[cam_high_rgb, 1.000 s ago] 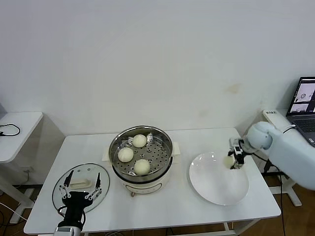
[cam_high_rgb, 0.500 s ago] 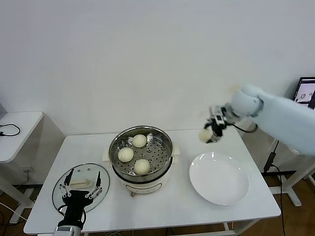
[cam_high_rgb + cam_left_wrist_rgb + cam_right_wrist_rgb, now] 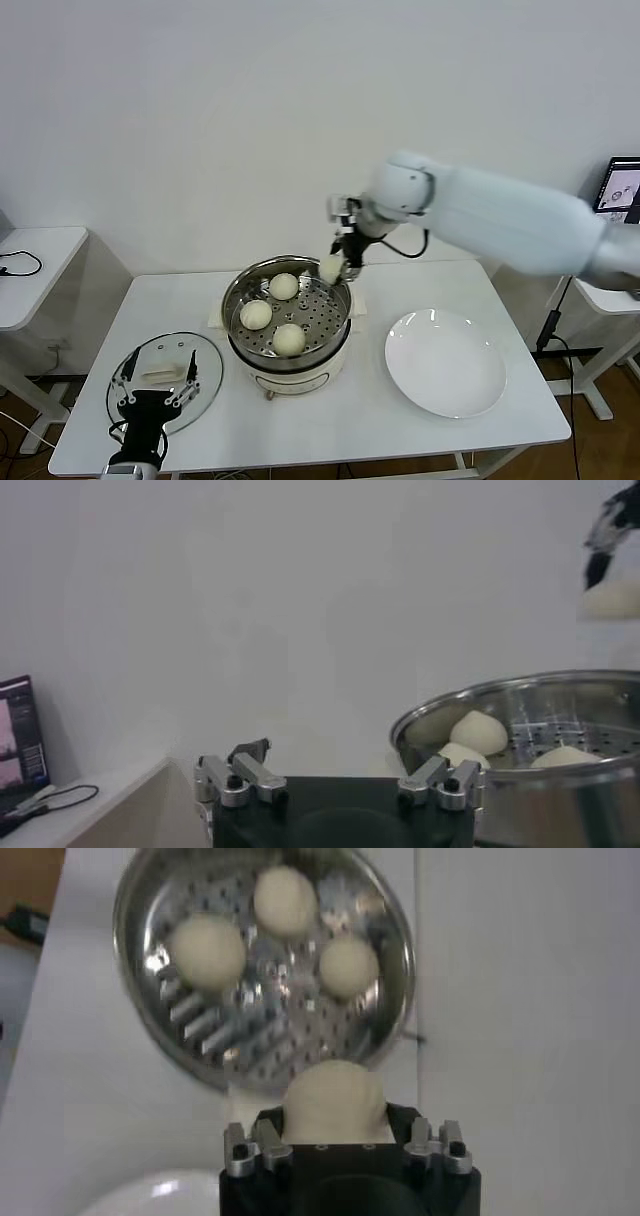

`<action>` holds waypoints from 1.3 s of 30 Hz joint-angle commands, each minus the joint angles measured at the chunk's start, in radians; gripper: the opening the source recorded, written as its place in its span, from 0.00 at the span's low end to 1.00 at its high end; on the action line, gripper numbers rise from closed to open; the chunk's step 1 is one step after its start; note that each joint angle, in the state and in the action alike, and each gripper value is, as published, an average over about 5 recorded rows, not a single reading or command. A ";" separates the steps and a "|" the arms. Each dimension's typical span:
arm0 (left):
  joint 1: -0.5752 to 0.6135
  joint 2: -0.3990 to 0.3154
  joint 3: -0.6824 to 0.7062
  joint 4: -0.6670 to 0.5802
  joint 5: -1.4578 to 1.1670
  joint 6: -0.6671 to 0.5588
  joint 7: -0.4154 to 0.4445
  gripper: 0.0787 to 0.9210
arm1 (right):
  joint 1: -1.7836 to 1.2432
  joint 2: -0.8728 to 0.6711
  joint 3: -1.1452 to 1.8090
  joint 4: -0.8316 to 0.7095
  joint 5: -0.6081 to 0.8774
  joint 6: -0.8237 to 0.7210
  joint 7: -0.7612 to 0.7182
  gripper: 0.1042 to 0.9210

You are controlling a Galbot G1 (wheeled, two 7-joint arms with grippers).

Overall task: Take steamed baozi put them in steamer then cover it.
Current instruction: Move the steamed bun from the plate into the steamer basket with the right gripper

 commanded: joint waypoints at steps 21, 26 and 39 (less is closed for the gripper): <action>-0.003 -0.002 -0.012 0.003 -0.005 -0.003 0.000 0.88 | -0.196 0.172 0.009 -0.175 -0.066 -0.074 0.065 0.67; -0.006 -0.002 -0.010 0.004 -0.006 -0.002 -0.001 0.88 | -0.191 0.167 0.012 -0.169 -0.067 -0.076 0.062 0.68; -0.010 0.000 -0.006 0.000 -0.009 -0.001 -0.001 0.88 | -0.025 0.023 0.029 0.003 -0.022 -0.057 0.030 0.88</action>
